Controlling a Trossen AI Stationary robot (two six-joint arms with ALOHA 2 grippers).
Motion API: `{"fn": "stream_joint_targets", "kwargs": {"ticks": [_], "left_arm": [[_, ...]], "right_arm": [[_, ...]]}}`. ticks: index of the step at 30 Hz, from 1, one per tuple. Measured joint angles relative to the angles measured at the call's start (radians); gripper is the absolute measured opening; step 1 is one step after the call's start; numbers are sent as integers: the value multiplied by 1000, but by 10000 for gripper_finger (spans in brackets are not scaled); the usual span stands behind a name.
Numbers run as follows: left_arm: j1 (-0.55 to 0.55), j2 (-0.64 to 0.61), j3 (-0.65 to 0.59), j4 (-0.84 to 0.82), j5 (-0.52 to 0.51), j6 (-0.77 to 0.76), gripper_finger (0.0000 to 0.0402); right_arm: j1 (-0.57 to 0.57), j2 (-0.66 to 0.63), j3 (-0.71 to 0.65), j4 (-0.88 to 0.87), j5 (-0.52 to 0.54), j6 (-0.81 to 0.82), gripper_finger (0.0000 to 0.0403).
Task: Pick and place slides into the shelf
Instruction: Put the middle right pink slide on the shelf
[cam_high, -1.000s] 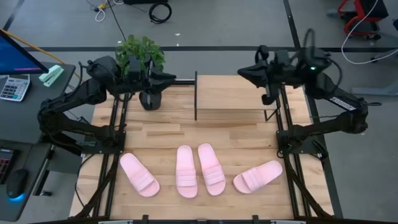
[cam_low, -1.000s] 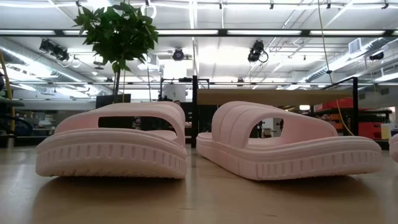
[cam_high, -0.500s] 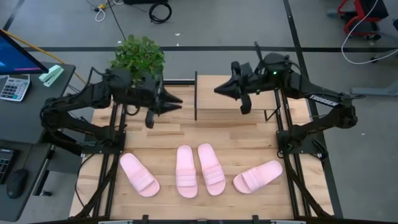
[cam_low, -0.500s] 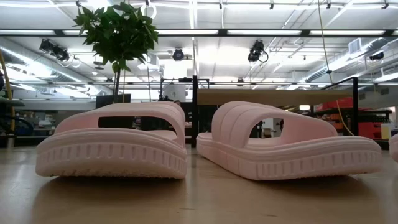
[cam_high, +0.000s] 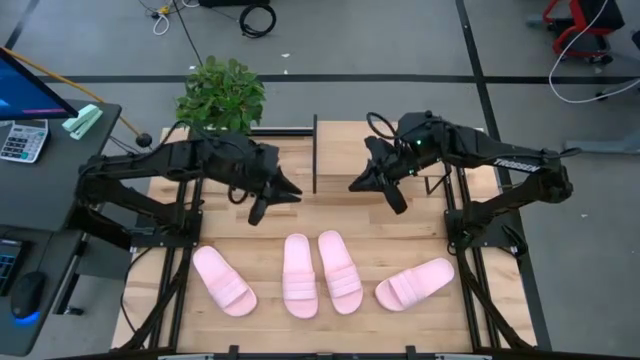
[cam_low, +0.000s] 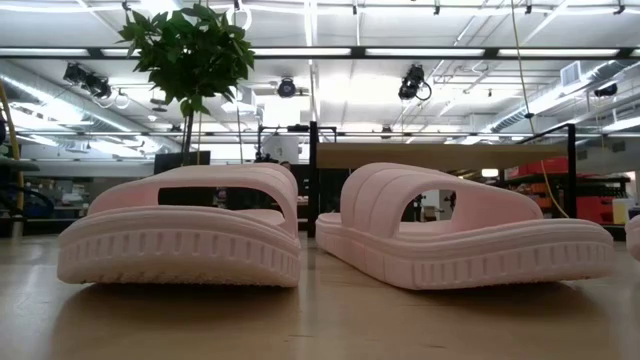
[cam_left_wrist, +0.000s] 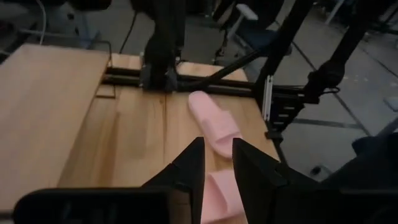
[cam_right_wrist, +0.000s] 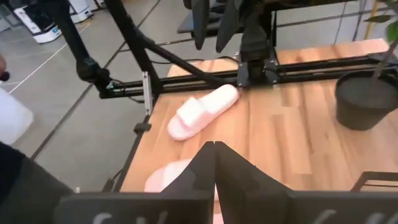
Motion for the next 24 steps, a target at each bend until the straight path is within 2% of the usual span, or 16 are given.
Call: {"fn": "stream_joint_targets", "kwargs": {"ticks": [7,14,17,24], "left_arm": [[-24,54,0,-82,1,-4,71],[-25,80,0,-151,2,-58,61],[-34,80,0,-159,4,-72,57],[-63,80,0,-158,5,-77,53]], "right_arm": [[60,31,-18,-118,0,27,14],[122,35,-166,-120,-1,78,14],[143,26,-253,-80,-8,124,14],[155,9,-401,142,-66,215,14]]}}
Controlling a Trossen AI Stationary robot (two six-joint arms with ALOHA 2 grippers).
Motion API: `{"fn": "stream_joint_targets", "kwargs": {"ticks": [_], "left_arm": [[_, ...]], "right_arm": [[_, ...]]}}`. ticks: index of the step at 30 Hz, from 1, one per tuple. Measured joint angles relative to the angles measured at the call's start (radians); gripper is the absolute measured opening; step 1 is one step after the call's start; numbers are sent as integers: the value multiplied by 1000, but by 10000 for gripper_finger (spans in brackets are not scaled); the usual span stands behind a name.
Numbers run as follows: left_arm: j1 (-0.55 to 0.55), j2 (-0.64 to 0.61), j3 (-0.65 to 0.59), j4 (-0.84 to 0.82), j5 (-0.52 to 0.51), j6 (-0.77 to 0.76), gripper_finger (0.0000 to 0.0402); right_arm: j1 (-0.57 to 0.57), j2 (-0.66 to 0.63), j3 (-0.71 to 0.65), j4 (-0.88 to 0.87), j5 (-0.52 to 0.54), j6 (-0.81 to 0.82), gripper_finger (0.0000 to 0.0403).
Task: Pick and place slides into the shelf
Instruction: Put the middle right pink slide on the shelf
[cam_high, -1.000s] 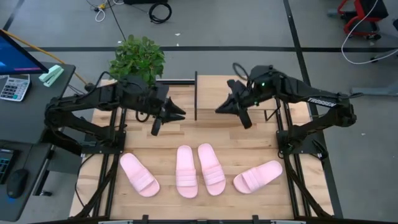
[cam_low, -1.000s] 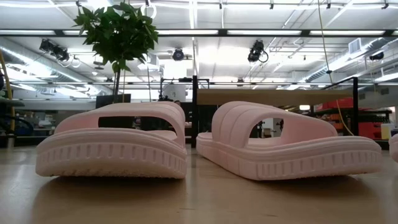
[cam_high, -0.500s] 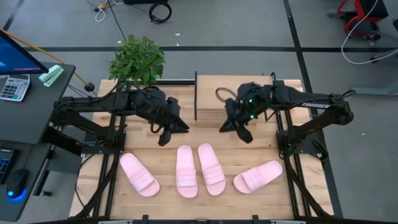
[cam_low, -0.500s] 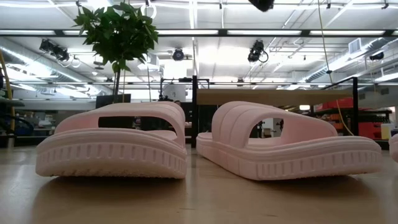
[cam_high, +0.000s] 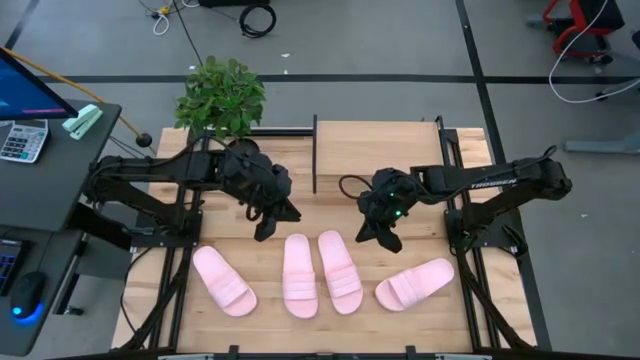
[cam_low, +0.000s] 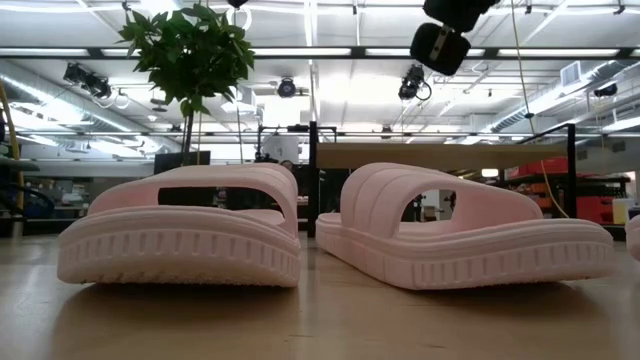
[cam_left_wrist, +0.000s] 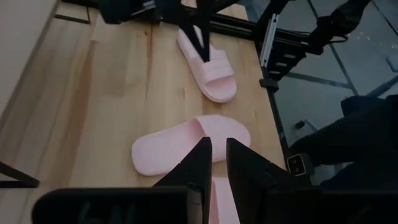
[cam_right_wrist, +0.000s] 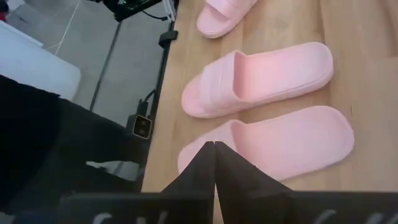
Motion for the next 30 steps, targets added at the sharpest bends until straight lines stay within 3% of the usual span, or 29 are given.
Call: {"fn": "stream_joint_targets", "kwargs": {"ticks": [14,21,30], "left_arm": [[-10,0,0,-26,0,-35,46],[-18,12,-1,-117,-1,-85,45],[-65,52,-1,-156,0,-78,37]], "right_arm": [[0,22,-60,6,14,-111,14],[5,115,-64,69,-22,-157,30],[65,280,-64,126,-48,-184,78]]}}
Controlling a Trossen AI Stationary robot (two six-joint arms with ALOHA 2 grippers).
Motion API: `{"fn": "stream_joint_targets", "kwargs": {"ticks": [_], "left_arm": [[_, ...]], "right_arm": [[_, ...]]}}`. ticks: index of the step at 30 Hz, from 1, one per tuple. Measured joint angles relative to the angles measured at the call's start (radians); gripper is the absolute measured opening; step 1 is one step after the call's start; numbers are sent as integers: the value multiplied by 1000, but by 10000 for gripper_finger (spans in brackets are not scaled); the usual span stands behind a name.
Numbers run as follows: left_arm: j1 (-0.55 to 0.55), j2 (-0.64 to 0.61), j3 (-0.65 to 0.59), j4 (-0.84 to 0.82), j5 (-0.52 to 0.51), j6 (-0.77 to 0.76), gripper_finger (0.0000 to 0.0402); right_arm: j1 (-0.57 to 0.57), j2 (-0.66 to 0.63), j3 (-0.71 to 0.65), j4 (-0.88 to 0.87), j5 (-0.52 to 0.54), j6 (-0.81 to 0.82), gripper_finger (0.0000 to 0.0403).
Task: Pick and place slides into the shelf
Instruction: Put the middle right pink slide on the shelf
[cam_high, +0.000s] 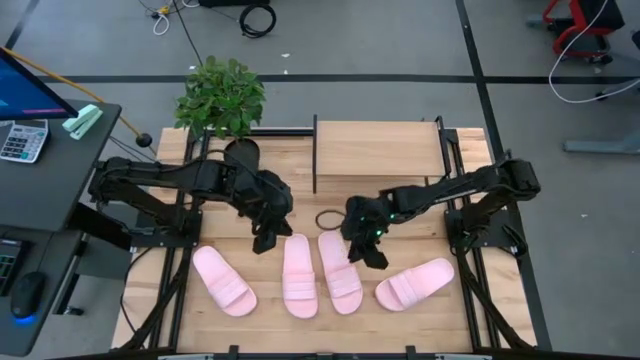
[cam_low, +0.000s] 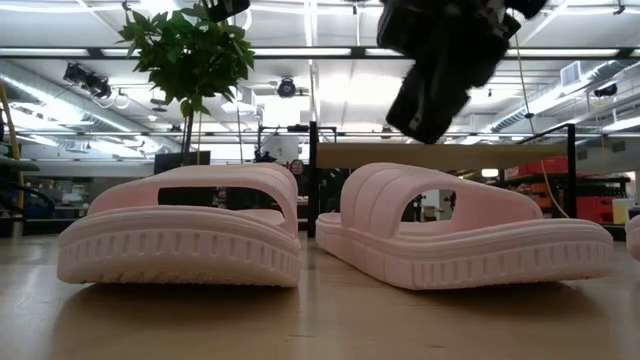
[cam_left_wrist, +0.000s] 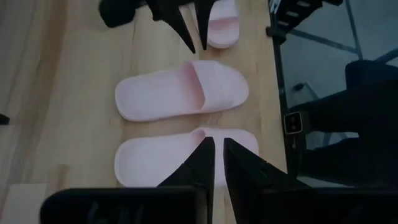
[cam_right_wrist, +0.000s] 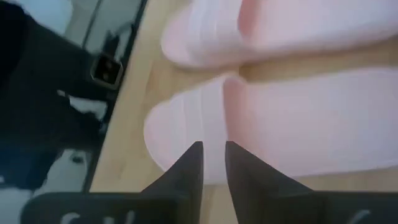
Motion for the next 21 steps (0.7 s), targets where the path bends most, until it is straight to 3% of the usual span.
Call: {"fn": "stream_joint_targets", "kwargs": {"ticks": [8,13,21], "left_arm": [[-2,20,1,-8,0,1,38],[-2,20,0,-4,0,1,35],[-2,20,0,-8,0,2,23]], "right_arm": [[54,91,0,52,2,14,151],[70,111,1,111,85,33,192],[68,168,1,132,57,63,222]]}}
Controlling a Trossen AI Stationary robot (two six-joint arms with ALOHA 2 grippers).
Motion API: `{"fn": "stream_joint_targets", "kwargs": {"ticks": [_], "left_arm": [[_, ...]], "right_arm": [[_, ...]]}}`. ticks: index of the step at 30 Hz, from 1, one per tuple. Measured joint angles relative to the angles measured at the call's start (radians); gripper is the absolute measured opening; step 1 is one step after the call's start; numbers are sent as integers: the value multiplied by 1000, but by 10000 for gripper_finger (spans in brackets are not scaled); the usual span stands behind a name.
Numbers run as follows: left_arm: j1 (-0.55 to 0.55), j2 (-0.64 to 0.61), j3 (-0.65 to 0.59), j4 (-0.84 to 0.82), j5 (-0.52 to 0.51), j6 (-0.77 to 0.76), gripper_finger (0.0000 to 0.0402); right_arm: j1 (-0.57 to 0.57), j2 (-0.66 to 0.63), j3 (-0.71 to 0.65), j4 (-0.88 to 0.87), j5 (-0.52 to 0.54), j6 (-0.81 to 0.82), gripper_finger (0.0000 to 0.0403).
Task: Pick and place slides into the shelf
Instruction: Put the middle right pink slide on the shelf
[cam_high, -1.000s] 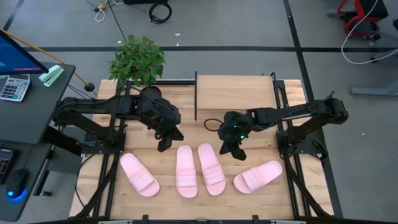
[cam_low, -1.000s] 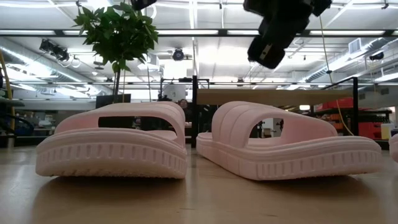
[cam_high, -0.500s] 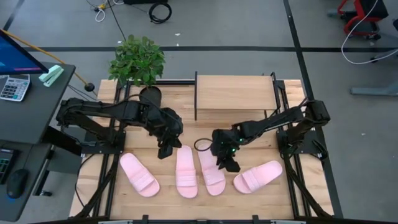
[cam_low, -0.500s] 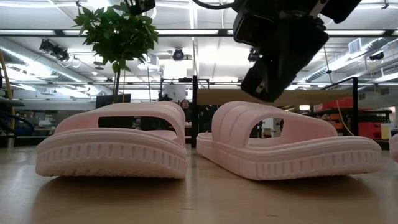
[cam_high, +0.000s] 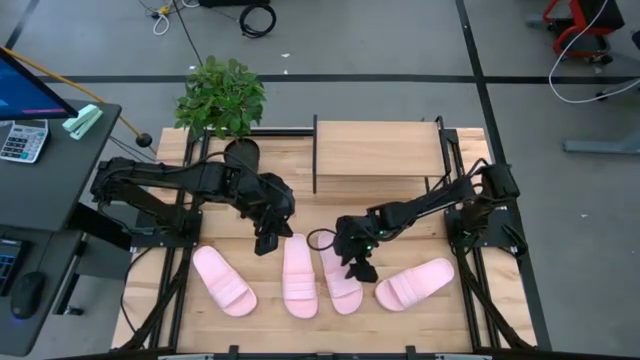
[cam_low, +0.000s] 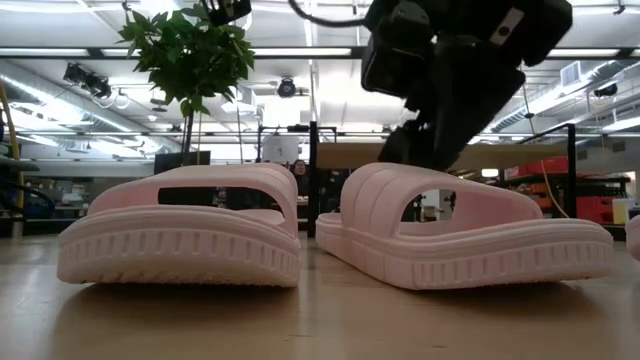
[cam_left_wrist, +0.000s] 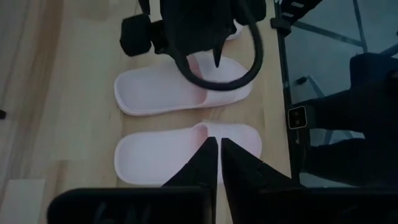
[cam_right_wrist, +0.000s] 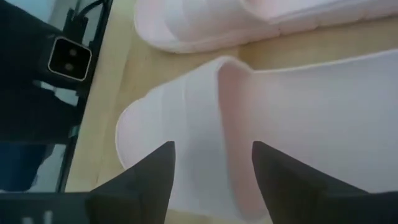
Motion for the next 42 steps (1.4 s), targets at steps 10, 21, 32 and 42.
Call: {"fn": "stream_joint_targets", "kwargs": {"ticks": [10,21,32,42], "left_arm": [[0,0,0,1,0,2,32],[0,0,0,2,0,1,16],[0,0,0,3,-15,1,21],[0,0,0,21,-17,-2,18]], "right_arm": [[3,55,0,22,-62,-5,169],[0,-10,0,-11,-50,37,13],[-22,-271,-1,-328,-29,1,9],[-83,-561,1,-418,-40,150,9]]}}
